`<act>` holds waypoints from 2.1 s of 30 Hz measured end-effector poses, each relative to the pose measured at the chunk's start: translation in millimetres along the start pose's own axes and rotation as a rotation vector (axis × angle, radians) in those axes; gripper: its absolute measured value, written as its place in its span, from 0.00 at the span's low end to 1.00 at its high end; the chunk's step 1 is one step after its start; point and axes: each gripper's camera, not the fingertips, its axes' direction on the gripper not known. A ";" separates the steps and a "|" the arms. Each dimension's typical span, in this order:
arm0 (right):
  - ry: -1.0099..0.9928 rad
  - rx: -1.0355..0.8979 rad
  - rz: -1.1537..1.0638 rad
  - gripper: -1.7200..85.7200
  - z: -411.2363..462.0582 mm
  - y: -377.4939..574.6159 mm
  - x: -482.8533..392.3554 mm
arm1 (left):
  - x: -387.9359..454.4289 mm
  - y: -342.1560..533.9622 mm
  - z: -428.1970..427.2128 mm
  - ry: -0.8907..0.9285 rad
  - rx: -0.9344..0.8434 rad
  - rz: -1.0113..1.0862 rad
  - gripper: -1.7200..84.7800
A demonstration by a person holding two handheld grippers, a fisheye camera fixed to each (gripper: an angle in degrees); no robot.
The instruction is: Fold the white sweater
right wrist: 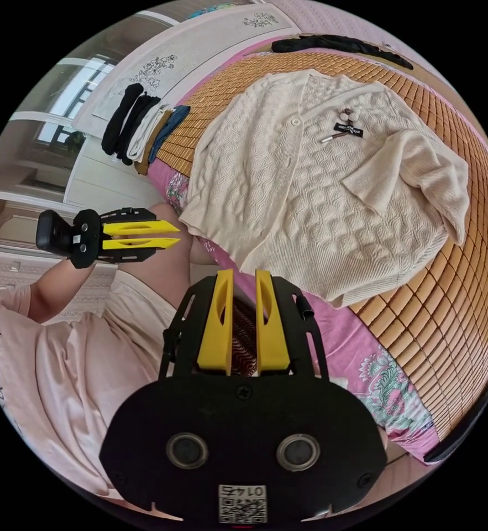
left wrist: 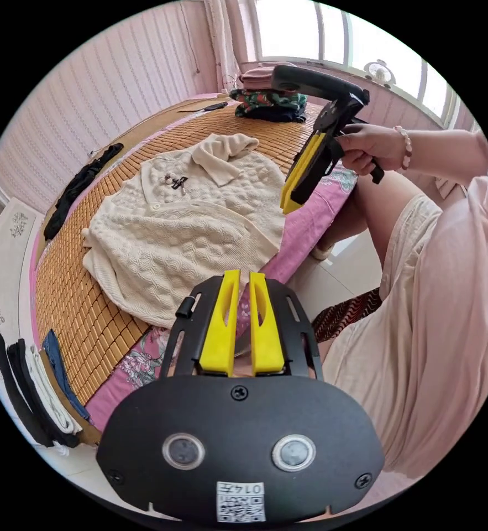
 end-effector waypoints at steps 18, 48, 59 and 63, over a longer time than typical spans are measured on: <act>0.266 0.057 -0.048 0.06 -46.7 -52.7 -18.4 | -164.9 17.1 13.0 -0.059 0.063 -0.515 0.09; 0.343 0.265 0.222 0.12 -72.3 -149.7 174.5 | -354.7 -210.6 229.0 -0.209 -0.115 -0.491 0.09; 0.337 0.229 0.157 0.09 45.3 -7.9 123.0 | -149.3 -155.0 174.8 0.179 0.083 -0.248 0.08; 0.204 0.496 0.293 0.08 -10.6 62.0 136.5 | -96.6 -148.1 200.2 0.181 0.018 -0.225 0.08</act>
